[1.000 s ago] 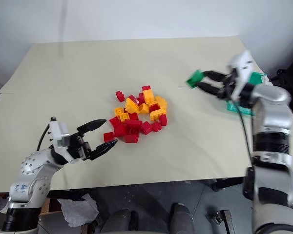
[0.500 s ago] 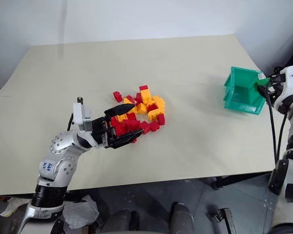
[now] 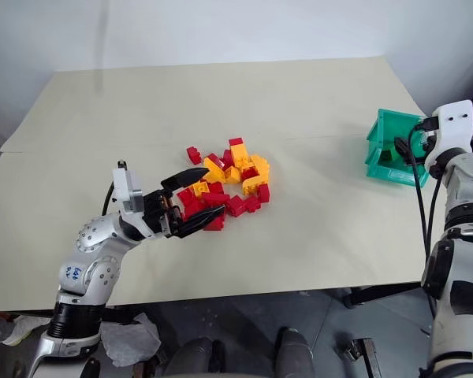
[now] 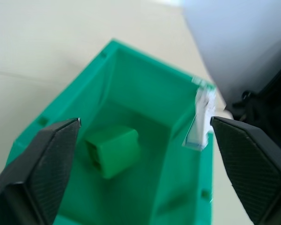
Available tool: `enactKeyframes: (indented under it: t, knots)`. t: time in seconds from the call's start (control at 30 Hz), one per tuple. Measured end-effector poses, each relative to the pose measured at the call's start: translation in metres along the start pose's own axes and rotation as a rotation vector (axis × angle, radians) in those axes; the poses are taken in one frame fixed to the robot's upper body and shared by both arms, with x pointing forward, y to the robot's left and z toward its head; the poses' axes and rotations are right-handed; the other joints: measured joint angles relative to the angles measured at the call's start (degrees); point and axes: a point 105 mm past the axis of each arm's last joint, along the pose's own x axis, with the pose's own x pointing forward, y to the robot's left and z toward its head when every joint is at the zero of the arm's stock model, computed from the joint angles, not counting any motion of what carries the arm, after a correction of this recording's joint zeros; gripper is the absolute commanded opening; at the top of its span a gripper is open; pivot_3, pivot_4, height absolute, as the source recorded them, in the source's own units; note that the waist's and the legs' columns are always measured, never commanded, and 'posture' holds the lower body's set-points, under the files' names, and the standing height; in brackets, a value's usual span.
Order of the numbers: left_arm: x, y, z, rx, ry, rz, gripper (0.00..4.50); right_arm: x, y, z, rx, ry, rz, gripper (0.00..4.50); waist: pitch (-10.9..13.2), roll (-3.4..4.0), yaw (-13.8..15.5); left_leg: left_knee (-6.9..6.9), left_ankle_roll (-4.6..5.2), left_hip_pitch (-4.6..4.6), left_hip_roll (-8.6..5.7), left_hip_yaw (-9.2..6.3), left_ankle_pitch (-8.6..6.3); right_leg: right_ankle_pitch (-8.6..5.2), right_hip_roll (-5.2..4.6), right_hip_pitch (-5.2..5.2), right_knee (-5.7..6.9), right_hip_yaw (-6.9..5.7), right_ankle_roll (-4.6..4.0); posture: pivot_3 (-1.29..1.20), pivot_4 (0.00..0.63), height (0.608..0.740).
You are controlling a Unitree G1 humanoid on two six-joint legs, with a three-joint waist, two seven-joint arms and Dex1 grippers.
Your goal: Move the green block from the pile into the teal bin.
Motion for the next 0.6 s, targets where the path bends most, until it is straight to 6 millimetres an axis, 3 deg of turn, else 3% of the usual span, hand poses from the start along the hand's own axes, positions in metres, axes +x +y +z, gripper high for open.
enactKeyframes:
  t: [0.13,0.23,0.43,0.5,0.6]
  knots:
    - [-0.026,0.012,-0.006,0.036,0.087,0.086,4.50,-0.011,0.016,0.024,-0.025,-0.183,0.215,4.47,0.01,0.01,-0.03,-0.05,0.00,0.03,0.01,0.00,0.00,0.00,0.01,0.00,-0.01,-0.01,0.01,0.00,0.150,0.740]
    - [-0.050,0.019,-0.008,0.068,0.152,0.152,4.50,-0.032,0.041,0.033,-0.047,-0.309,0.474,4.47,0.01,0.01,0.03,-0.04,0.00,0.04,0.03,-0.06,0.00,0.02,0.01,0.03,-0.02,-0.04,0.03,0.00,0.150,0.740]
    - [-0.118,0.036,-0.020,0.078,0.298,0.370,4.50,-0.095,0.105,0.003,-0.078,-0.310,0.875,4.47,0.01,0.02,0.87,-0.01,-0.02,0.03,0.03,-0.25,-0.05,0.03,0.01,0.10,0.01,-0.21,0.05,0.00,0.150,0.740]
    - [-0.129,0.035,-0.021,0.094,0.335,0.399,4.50,-0.116,0.125,-0.015,-0.082,-0.243,0.994,4.47,0.01,0.02,1.55,0.04,0.01,0.04,0.03,-0.23,-0.08,0.03,0.01,0.14,-0.02,-0.20,0.05,0.00,0.150,0.740]
    - [-0.139,0.030,-0.022,0.114,0.374,0.399,4.50,-0.135,0.141,-0.018,-0.033,-0.225,1.066,4.47,0.01,0.02,1.81,0.10,0.04,0.10,0.00,-0.15,-0.08,0.04,0.00,0.20,-0.08,-0.07,0.03,0.00,0.150,0.740]
